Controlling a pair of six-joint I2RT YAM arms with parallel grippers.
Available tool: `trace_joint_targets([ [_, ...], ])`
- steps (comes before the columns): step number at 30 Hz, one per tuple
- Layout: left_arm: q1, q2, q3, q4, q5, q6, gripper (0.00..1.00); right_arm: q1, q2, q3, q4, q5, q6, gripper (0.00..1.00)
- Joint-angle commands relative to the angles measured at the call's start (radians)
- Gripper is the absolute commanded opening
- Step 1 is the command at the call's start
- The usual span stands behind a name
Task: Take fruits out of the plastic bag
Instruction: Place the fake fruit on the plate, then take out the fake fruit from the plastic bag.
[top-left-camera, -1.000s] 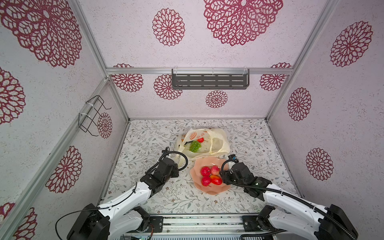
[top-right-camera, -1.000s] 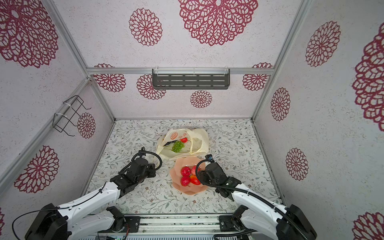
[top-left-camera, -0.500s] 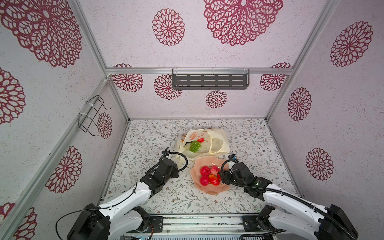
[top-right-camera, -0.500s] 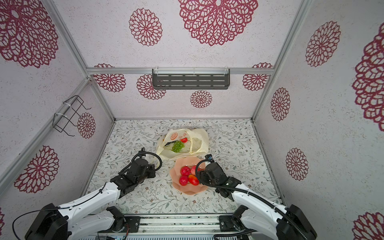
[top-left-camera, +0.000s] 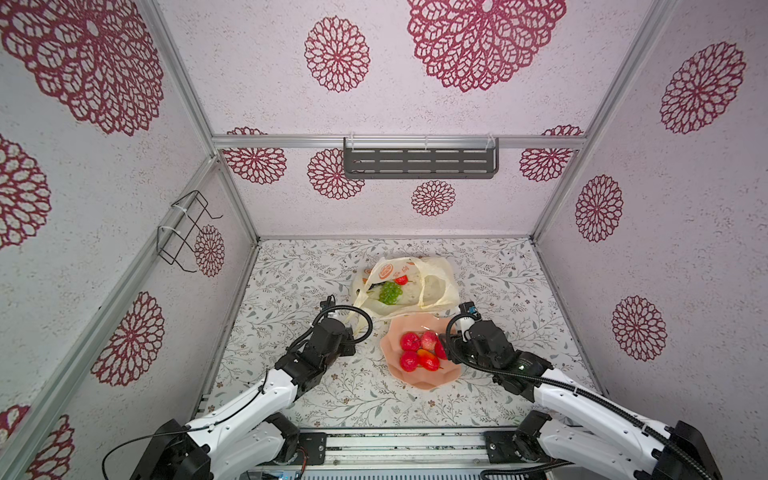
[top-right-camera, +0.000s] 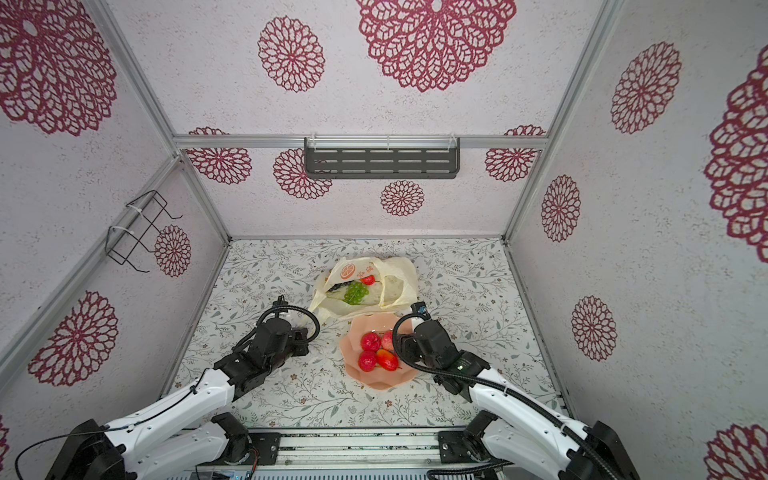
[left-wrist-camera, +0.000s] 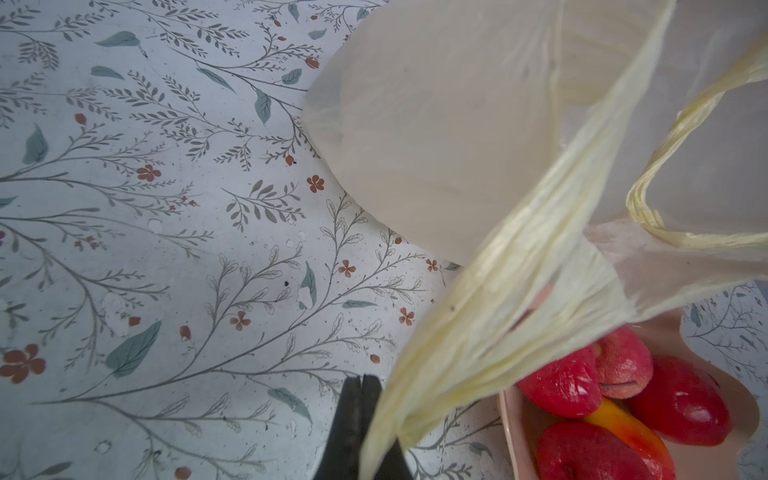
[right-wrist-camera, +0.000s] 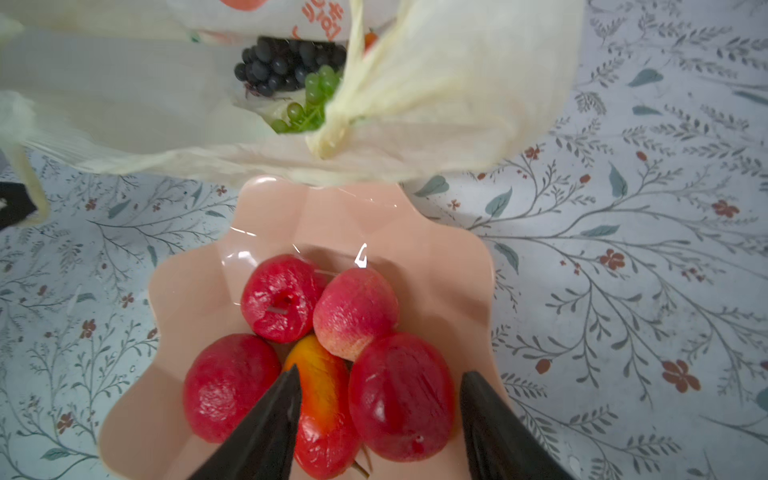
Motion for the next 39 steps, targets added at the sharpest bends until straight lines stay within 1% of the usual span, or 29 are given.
trace_joint_targets([
  [1, -0.001, -0.037, -0.015, -0.007, -0.006, 0.006, 0.00, 0.004, -0.026, 0.053, 0.052, -0.032, -0.073, 0.60],
  [5, -0.001, -0.048, -0.020, -0.027, 0.024, -0.008, 0.00, 0.005, -0.015, 0.061, 0.154, -0.052, -0.100, 0.55],
  [8, -0.001, -0.058, -0.032, -0.048, 0.034, -0.027, 0.00, 0.004, 0.029, 0.090, 0.221, -0.070, -0.108, 0.54],
  [12, -0.002, -0.076, -0.067, -0.031, 0.039, -0.062, 0.00, 0.005, 0.128, 0.143, 0.300, -0.090, -0.097, 0.53],
  [15, -0.003, -0.083, -0.086, -0.035, 0.046, -0.082, 0.00, 0.005, 0.229, 0.191, 0.350, -0.094, -0.044, 0.49],
  [19, -0.005, -0.097, -0.101, -0.028, 0.056, -0.107, 0.00, 0.006, 0.372, 0.277, 0.404, -0.179, -0.023, 0.45],
  [23, -0.006, -0.108, -0.103, -0.039, 0.057, -0.112, 0.00, 0.012, 0.523, 0.413, 0.387, -0.216, -0.036, 0.41],
  [27, -0.007, -0.130, -0.106, -0.060, 0.055, -0.114, 0.00, 0.012, 0.697, 0.576, 0.297, -0.241, -0.097, 0.39],
  [30, -0.007, -0.149, -0.101, -0.082, 0.048, -0.114, 0.00, 0.012, 0.796, 0.668, 0.238, -0.234, -0.154, 0.39],
  [32, -0.007, -0.164, -0.102, -0.099, 0.041, -0.113, 0.00, 0.012, 0.844, 0.704, 0.217, -0.210, -0.189, 0.39],
  [39, -0.008, -0.219, -0.112, -0.139, 0.033, -0.118, 0.00, -0.001, 0.932, 0.737, 0.185, -0.121, -0.268, 0.38],
])
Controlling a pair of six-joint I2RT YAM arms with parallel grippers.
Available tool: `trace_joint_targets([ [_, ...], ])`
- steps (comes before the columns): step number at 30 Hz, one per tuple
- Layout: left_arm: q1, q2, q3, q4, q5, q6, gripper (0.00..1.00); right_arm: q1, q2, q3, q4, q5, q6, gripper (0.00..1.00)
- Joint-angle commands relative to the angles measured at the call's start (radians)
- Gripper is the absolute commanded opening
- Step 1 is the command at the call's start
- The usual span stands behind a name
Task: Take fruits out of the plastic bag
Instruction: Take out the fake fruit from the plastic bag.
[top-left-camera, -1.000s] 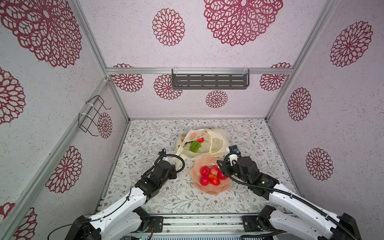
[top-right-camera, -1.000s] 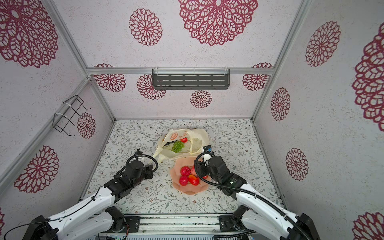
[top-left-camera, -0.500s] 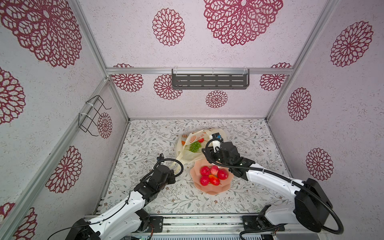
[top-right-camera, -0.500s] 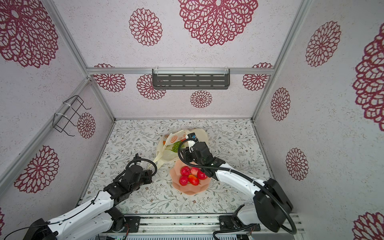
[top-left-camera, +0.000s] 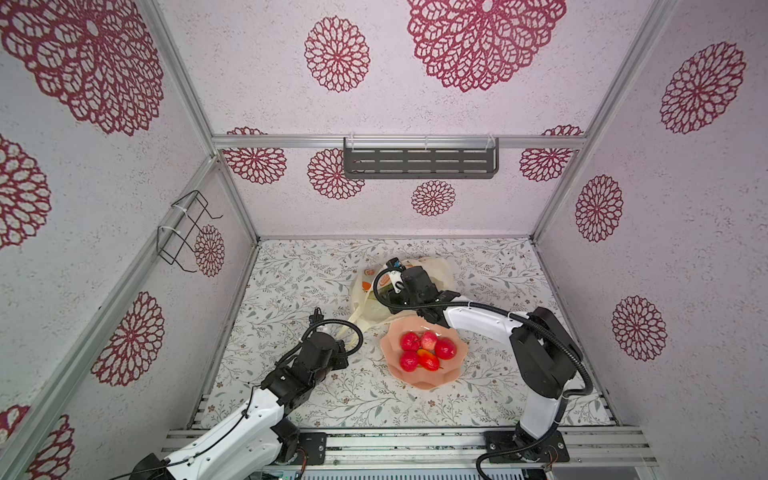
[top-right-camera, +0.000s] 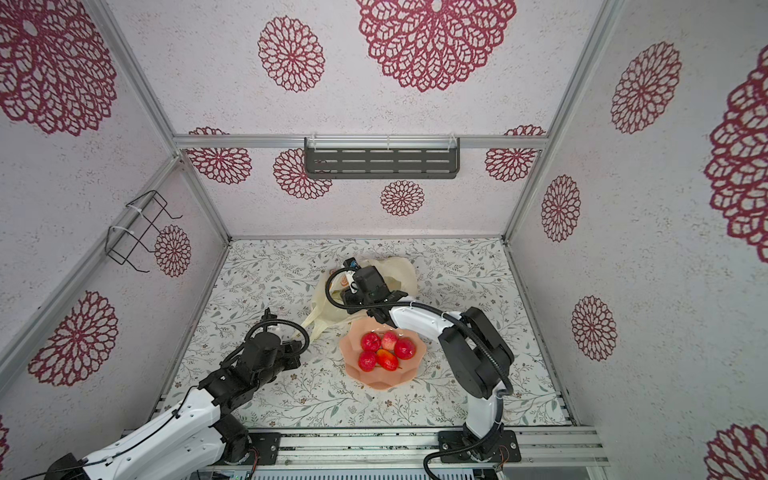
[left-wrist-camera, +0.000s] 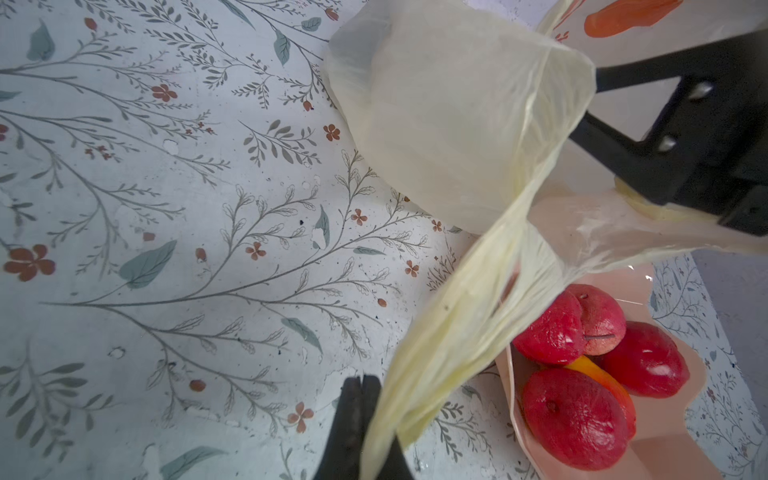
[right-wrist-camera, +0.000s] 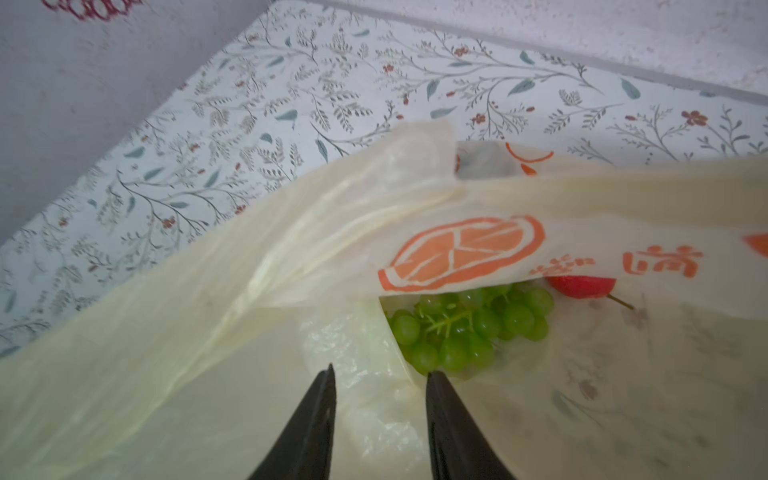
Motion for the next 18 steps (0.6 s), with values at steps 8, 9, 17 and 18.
trace_joint_targets([
  [8, -0.007, -0.061, -0.015, -0.031, -0.027, 0.042, 0.00, -0.054, 0.118, 0.144, -0.096, 0.171, -0.062, 0.37],
  [9, -0.007, -0.059, -0.014, -0.033, -0.027, 0.048, 0.00, -0.061, 0.129, 0.154, -0.095, 0.176, -0.053, 0.37],
  [17, -0.007, -0.043, -0.002, -0.026, 0.002, 0.069, 0.00, -0.098, 0.205, 0.236, -0.032, 0.248, 0.040, 0.43],
  [18, -0.007, -0.040, -0.002, -0.025, 0.004, 0.070, 0.00, -0.100, 0.215, 0.247, -0.026, 0.259, 0.045, 0.45],
])
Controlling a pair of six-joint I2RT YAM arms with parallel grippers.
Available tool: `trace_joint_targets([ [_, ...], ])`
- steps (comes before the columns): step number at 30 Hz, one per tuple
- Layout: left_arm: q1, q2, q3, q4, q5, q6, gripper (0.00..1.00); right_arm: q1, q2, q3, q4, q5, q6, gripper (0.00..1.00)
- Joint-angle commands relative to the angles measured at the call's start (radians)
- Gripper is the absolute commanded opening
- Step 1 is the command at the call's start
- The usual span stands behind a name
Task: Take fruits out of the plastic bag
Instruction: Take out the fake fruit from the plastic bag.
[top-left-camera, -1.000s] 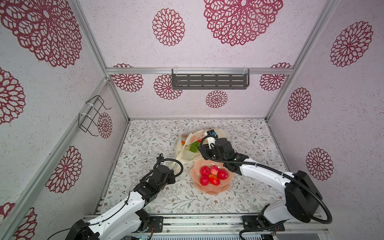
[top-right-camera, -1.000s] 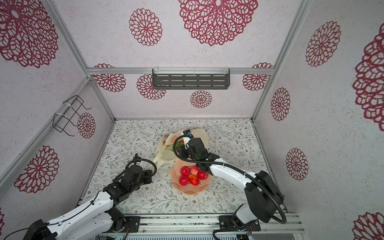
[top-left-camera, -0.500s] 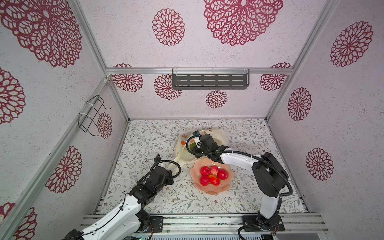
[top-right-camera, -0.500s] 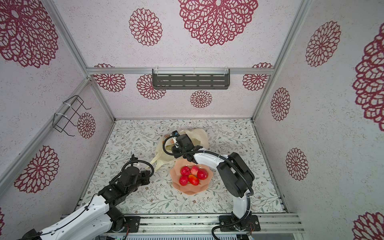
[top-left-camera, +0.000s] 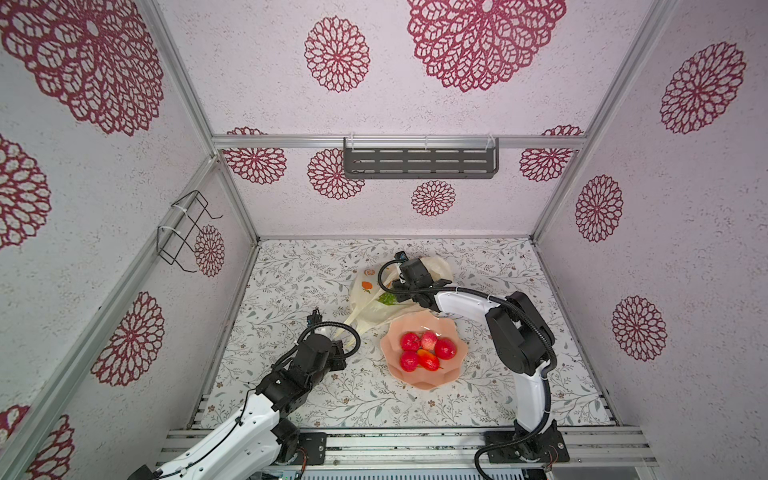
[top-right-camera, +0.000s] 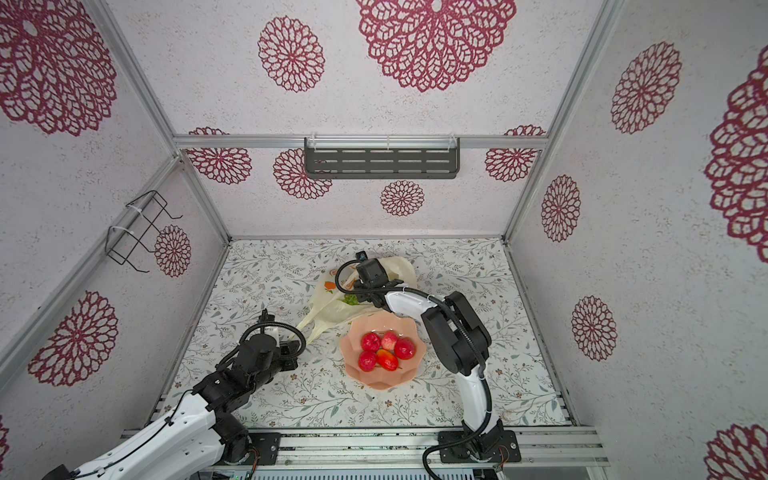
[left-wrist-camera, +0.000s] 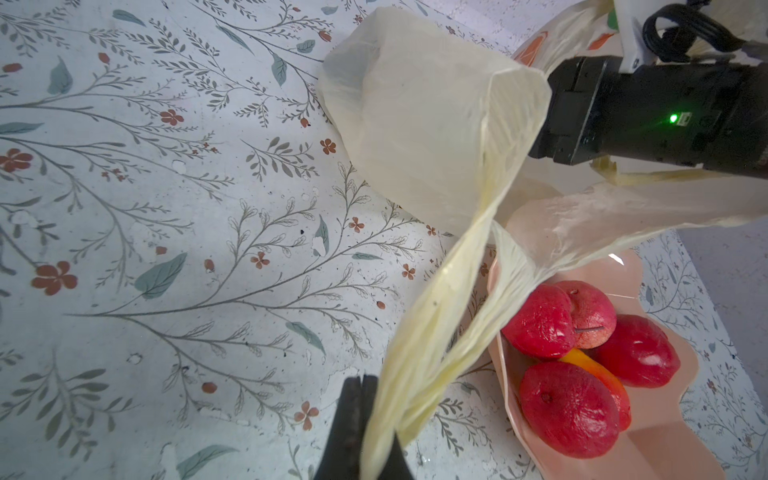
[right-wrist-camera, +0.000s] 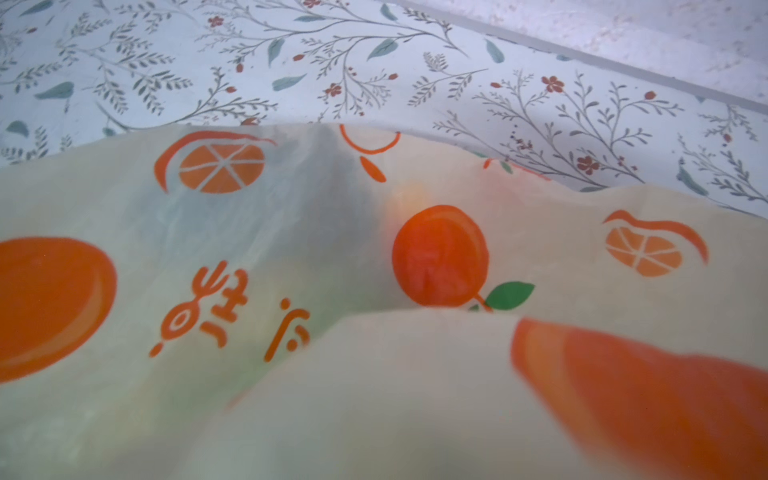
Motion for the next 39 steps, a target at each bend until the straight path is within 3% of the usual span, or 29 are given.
trace_joint_targets([
  [1, -0.005, 0.007, -0.002, -0.002, 0.011, 0.025, 0.00, -0.006, 0.021, 0.061, 0.046, 0.075, 0.048, 0.47],
  [7, -0.005, 0.025, 0.018, 0.001, 0.036, 0.053, 0.00, -0.025, 0.066, 0.115, 0.071, 0.107, 0.122, 0.52],
  [11, -0.005, 0.039, 0.034, -0.011, 0.021, 0.043, 0.00, -0.028, 0.033, 0.099, 0.119, 0.017, 0.143, 0.47],
  [17, -0.005, 0.057, 0.039, 0.030, -0.003, 0.027, 0.00, -0.024, -0.092, -0.102, 0.202, -0.175, 0.106, 0.37],
  [24, -0.005, 0.088, 0.047, 0.061, -0.025, 0.058, 0.00, -0.023, -0.147, -0.254, 0.246, -0.229, 0.070, 0.32],
  [30, -0.005, 0.088, 0.064, 0.046, -0.006, 0.079, 0.00, -0.022, -0.053, -0.169, 0.267, -0.252, 0.108, 0.32],
  [39, -0.005, 0.070, 0.090, 0.003, 0.018, 0.096, 0.00, -0.030, 0.074, 0.018, 0.284, -0.139, 0.201, 0.37],
])
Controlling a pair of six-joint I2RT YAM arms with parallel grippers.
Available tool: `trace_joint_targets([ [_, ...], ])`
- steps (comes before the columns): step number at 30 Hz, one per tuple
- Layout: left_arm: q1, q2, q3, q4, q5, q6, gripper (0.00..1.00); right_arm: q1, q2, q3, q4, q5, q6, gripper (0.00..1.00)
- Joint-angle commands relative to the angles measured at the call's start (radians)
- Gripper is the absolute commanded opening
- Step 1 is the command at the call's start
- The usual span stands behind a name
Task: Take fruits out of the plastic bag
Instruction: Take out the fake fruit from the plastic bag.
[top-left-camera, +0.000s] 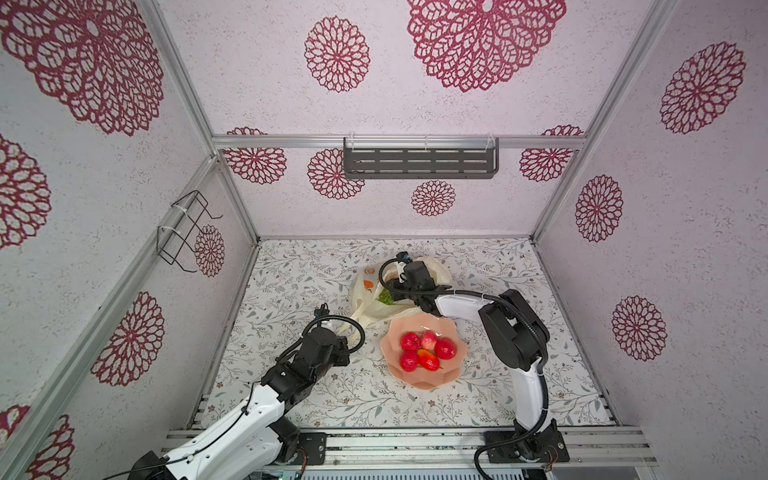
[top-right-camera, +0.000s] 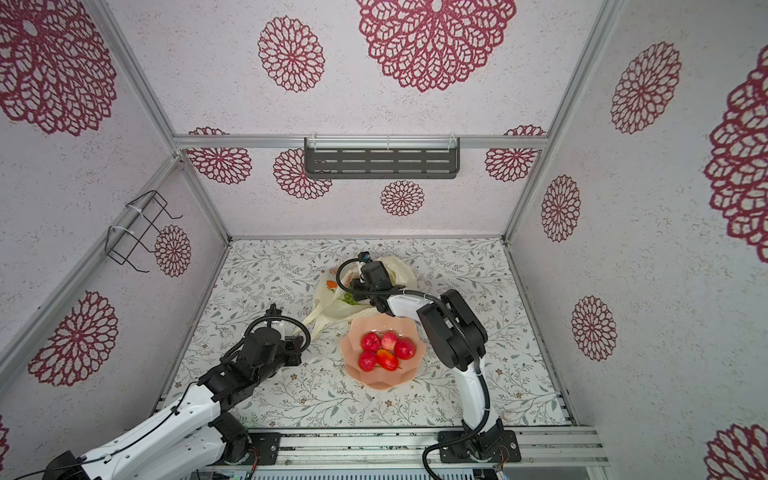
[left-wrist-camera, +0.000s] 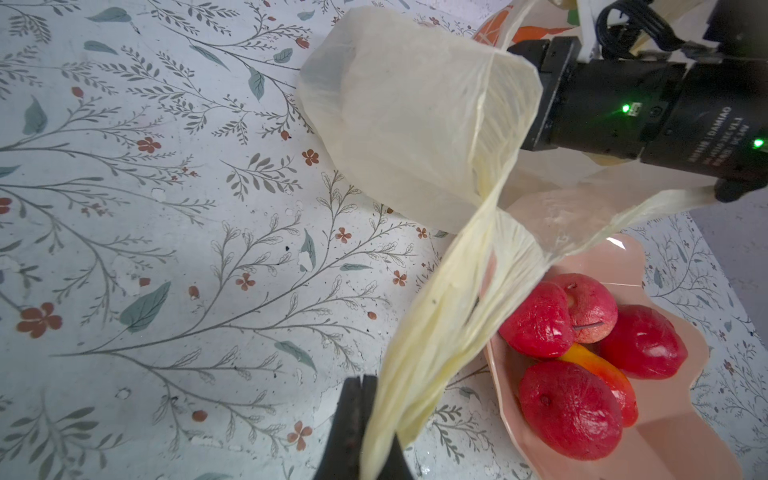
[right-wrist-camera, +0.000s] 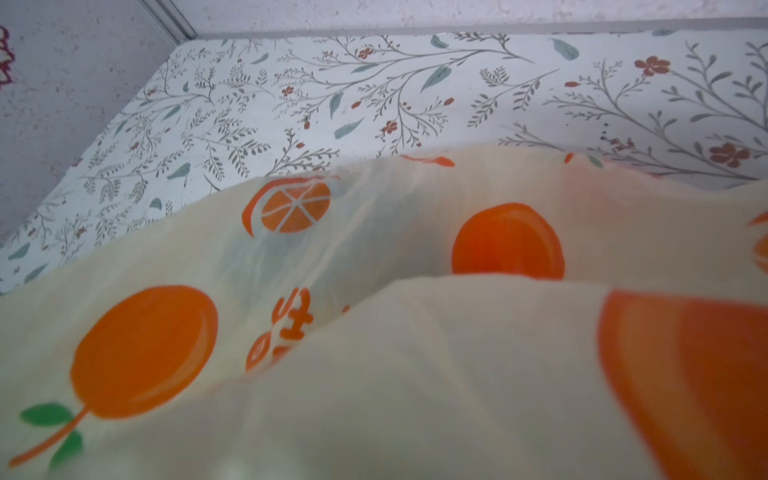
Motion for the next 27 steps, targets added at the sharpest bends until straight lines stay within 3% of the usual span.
trace_joint_targets([
  [1, -0.005, -0.016, 0.030, -0.018, 0.007, 0.021, 0.00, -0.012, 0.021, 0.083, 0.019, 0.086, 0.043, 0.38],
  [8, -0.005, -0.031, 0.013, -0.028, 0.012, 0.014, 0.00, -0.030, 0.046, 0.166, 0.073, 0.263, 0.032, 0.46],
  [12, -0.005, -0.034, 0.007, -0.030, 0.015, 0.015, 0.00, -0.042, 0.074, 0.237, 0.055, 0.294, -0.001, 0.50],
  [15, -0.005, -0.034, -0.004, -0.019, 0.011, 0.015, 0.00, -0.045, 0.096, 0.281, -0.003, 0.283, -0.012, 0.53],
  [20, -0.005, -0.030, -0.008, -0.010, 0.005, 0.014, 0.00, -0.048, 0.089, 0.208, 0.005, 0.259, 0.009, 0.59],
  [27, -0.006, -0.009, -0.009, 0.007, 0.016, 0.017, 0.00, -0.062, 0.125, 0.204, 0.000, 0.147, 0.026, 0.69],
])
